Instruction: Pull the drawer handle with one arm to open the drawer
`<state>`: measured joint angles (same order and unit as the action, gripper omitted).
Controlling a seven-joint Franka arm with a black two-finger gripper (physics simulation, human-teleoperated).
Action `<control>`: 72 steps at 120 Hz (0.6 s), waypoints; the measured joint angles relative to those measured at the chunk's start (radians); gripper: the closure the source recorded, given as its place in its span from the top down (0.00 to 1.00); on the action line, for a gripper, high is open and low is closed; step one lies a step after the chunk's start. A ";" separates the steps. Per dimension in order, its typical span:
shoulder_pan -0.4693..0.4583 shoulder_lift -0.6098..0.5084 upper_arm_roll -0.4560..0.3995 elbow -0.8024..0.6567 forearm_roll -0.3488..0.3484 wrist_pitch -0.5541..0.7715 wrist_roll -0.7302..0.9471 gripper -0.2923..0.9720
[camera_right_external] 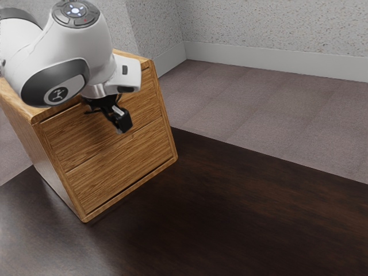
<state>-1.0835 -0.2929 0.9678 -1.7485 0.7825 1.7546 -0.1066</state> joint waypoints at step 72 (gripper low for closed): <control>-0.079 0.013 0.067 0.000 0.006 -0.002 -0.006 0.76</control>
<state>-1.1629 -0.2800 1.0350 -1.7480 0.7886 1.7525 -0.1129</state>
